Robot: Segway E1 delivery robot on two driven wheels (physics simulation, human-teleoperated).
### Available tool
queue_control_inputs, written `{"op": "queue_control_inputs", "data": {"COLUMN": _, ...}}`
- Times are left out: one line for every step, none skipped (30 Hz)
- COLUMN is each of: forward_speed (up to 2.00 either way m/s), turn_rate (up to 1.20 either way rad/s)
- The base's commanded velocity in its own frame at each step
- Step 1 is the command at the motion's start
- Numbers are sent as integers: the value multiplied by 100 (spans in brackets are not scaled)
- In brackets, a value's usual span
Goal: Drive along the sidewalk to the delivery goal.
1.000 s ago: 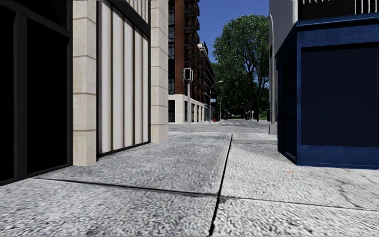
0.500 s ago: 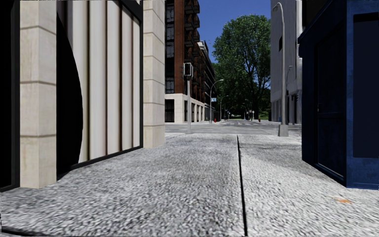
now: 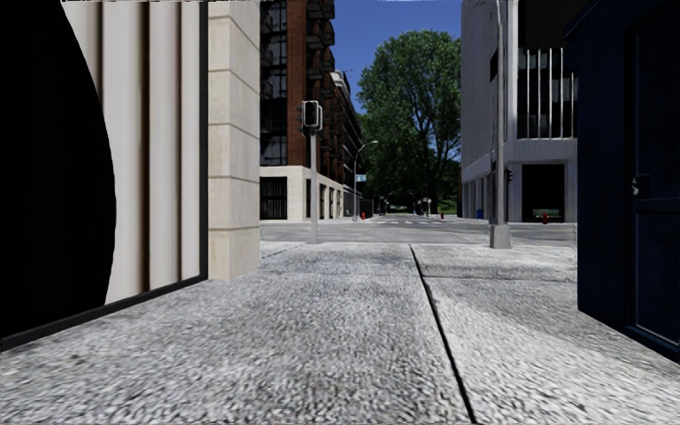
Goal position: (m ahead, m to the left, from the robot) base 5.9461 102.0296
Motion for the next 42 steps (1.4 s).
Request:
{"op": "queue_control_inputs", "data": {"forward_speed": 200, "turn_rate": -47}}
{"op": "queue_control_inputs", "data": {"forward_speed": 200, "turn_rate": -47}}
{"op": "queue_control_inputs", "data": {"forward_speed": 200, "turn_rate": -47}}
{"op": "queue_control_inputs", "data": {"forward_speed": 200, "turn_rate": -47}}
{"op": "queue_control_inputs", "data": {"forward_speed": 200, "turn_rate": -47}}
{"op": "queue_control_inputs", "data": {"forward_speed": 200, "turn_rate": -47}}
{"op": "queue_control_inputs", "data": {"forward_speed": 200, "turn_rate": -47}}
{"op": "queue_control_inputs", "data": {"forward_speed": 200, "turn_rate": -47}}
{"op": "queue_control_inputs", "data": {"forward_speed": 200, "turn_rate": 0}}
{"op": "queue_control_inputs", "data": {"forward_speed": 200, "turn_rate": 0}}
{"op": "queue_control_inputs", "data": {"forward_speed": 200, "turn_rate": 0}}
{"op": "queue_control_inputs", "data": {"forward_speed": 200, "turn_rate": 0}}
{"op": "queue_control_inputs", "data": {"forward_speed": 200, "turn_rate": 0}}
{"op": "queue_control_inputs", "data": {"forward_speed": 200, "turn_rate": 0}}
{"op": "queue_control_inputs", "data": {"forward_speed": 200, "turn_rate": 0}}
{"op": "queue_control_inputs", "data": {"forward_speed": 200, "turn_rate": 0}}
{"op": "queue_control_inputs", "data": {"forward_speed": 200, "turn_rate": 0}}
{"op": "queue_control_inputs", "data": {"forward_speed": 200, "turn_rate": 0}}
{"op": "queue_control_inputs", "data": {"forward_speed": 200, "turn_rate": 0}}
{"op": "queue_control_inputs", "data": {"forward_speed": 200, "turn_rate": 0}}
{"op": "queue_control_inputs", "data": {"forward_speed": 200, "turn_rate": 0}}
{"op": "queue_control_inputs", "data": {"forward_speed": 200, "turn_rate": 0}}
{"op": "queue_control_inputs", "data": {"forward_speed": 200, "turn_rate": 0}}
{"op": "queue_control_inputs", "data": {"forward_speed": 200, "turn_rate": 0}}
{"op": "queue_control_inputs", "data": {"forward_speed": 200, "turn_rate": 0}}
{"op": "queue_control_inputs", "data": {"forward_speed": 200, "turn_rate": 0}}
{"op": "queue_control_inputs", "data": {"forward_speed": 200, "turn_rate": 5}}
{"op": "queue_control_inputs", "data": {"forward_speed": 200, "turn_rate": 9}}
{"op": "queue_control_inputs", "data": {"forward_speed": 200, "turn_rate": 12}}
{"op": "queue_control_inputs", "data": {"forward_speed": 192, "turn_rate": 15}}
{"op": "queue_control_inputs", "data": {"forward_speed": 192, "turn_rate": 15}}
{"op": "queue_control_inputs", "data": {"forward_speed": 184, "turn_rate": 19}}
{"op": "queue_control_inputs", "data": {"forward_speed": 182, "turn_rate": 21}}
{"op": "queue_control_inputs", "data": {"forward_speed": 182, "turn_rate": 21}}
{"op": "queue_control_inputs", "data": {"forward_speed": 182, "turn_rate": 24}}
{"op": "queue_control_inputs", "data": {"forward_speed": 182, "turn_rate": 24}}
{"op": "queue_control_inputs", "data": {"forward_speed": 181, "turn_rate": 28}}
{"op": "queue_control_inputs", "data": {"forward_speed": 181, "turn_rate": 30}}
{"op": "queue_control_inputs", "data": {"forward_speed": 180, "turn_rate": 31}}
{"op": "queue_control_inputs", "data": {"forward_speed": 176, "turn_rate": 34}}
{"op": "queue_control_inputs", "data": {"forward_speed": 176, "turn_rate": 34}}
{"op": "queue_control_inputs", "data": {"forward_speed": 161, "turn_rate": 37}}
